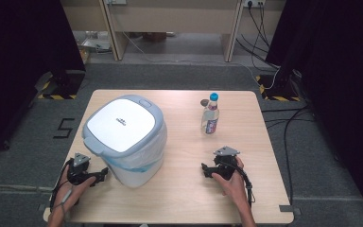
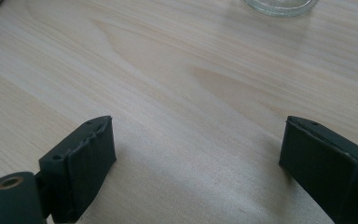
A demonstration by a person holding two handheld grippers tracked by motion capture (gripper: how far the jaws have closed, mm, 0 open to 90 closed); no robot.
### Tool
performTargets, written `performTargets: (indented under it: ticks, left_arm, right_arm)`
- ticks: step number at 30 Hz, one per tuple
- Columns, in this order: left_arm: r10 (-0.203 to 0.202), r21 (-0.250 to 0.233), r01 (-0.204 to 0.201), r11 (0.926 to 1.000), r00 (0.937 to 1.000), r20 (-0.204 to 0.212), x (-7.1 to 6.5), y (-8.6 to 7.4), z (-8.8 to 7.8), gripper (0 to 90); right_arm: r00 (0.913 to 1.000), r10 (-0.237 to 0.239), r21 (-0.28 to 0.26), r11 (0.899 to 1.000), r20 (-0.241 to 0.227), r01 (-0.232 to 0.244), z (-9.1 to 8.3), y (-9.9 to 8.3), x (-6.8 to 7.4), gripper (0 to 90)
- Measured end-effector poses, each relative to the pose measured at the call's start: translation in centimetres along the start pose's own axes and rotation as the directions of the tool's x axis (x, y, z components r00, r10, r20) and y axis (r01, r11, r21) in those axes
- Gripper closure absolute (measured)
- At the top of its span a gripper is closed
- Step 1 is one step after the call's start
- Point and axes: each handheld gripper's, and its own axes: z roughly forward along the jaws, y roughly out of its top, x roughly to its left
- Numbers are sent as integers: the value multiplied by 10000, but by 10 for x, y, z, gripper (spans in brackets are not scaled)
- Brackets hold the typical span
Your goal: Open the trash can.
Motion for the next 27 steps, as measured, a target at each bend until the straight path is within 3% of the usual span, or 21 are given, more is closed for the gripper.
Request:
performTargets:
  ticks: [3,5,9,11,14,18,19,22,27]
  left_arm:
    - [-6,-2,6,10000,10000,4,0,0,0,102]
    - [-7,10,7,10000,10000,2,0,0,0,103]
    - [-31,-12,31,10000,10000,65,1,0,0,105]
    - [-107,-94,109,9999,9997,215,2,0,-2,134]
    - [-311,-26,312,9995,9990,325,2,-1,-10,152]
    - [-319,-350,340,9988,9978,589,-5,-2,-20,151]
    - [-264,-493,300,9983,9971,710,-12,-3,-24,151]
    - [-4,-509,32,9987,9985,544,-20,-5,-26,162]
    - [-143,-650,203,9977,9958,907,-22,-7,-32,151]
  right_arm:
    - [10000,26,2,10000,22,-26,0,0,0,108]
    - [10000,-7,-132,9999,-55,6,-2,2,0,179]
    - [10000,-34,-328,9995,-37,33,-4,6,1,159]
    - [9997,-162,-805,9966,-174,147,-9,22,5,159]
    - [9988,-255,-1075,9940,-421,208,-9,37,8,160]
    - [9967,-296,-1282,9916,-758,197,-1,55,13,164]
    - [9954,-485,-1276,9911,-821,378,10,68,17,165]
    - [9922,-679,-1189,9914,-1043,553,24,82,24,169]
    - [9862,-893,-1306,9889,-1393,711,41,102,36,169]
